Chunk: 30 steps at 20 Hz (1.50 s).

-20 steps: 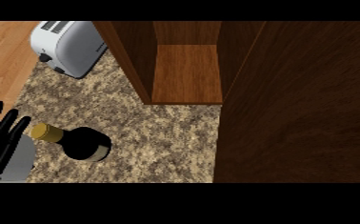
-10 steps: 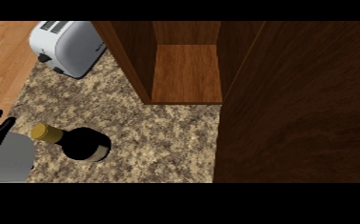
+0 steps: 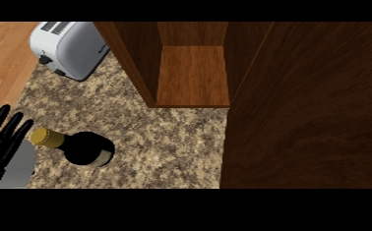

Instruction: Pick up the wine, place it into the cabinet and close the cabinet

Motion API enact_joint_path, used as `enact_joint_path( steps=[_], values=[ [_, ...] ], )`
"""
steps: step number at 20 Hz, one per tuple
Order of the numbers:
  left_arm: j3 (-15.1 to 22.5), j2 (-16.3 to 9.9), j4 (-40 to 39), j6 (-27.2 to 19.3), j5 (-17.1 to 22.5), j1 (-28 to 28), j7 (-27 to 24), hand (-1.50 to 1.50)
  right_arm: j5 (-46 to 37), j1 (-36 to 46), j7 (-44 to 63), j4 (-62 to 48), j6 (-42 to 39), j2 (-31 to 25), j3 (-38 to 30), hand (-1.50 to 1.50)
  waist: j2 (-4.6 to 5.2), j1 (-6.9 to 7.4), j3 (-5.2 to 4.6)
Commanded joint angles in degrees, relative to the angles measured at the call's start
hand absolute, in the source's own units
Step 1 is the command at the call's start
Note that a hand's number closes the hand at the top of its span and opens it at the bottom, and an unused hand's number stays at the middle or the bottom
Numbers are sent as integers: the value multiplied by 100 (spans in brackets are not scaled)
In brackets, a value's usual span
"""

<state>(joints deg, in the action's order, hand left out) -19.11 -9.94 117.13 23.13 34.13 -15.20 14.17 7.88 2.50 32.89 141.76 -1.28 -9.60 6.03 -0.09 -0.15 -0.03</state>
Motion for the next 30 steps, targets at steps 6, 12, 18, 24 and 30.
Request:
enact_joint_path(
  steps=[6, 12, 18, 24, 30],
  values=[
    [-312, 46, -1145, 263, -702, 487, -814, -150, 230, -72, 462, 720, 2, 88, 16, -150, 3, -3, 1],
    [-339, 66, -2175, 781, -1090, 553, -1569, -150, 420, -220, 214, 642, -147, 159, -216, -150, 4, -16, 2],
    [-336, -23, -2620, 869, -1261, 701, -1722, -150, 449, -282, 535, 1050, -204, 160, -132, -150, -2, -37, 1],
    [-35, 276, -2857, 922, -1690, 733, -2198, -150, 442, 149, 790, 874, -87, 199, -296, -150, 0, -10, 1],
    [-315, 16, -3432, 1312, -1701, 588, -2774, -150, 428, 109, 808, 1002, -192, 206, -285, -150, -4, -9, -1]
  ],
)
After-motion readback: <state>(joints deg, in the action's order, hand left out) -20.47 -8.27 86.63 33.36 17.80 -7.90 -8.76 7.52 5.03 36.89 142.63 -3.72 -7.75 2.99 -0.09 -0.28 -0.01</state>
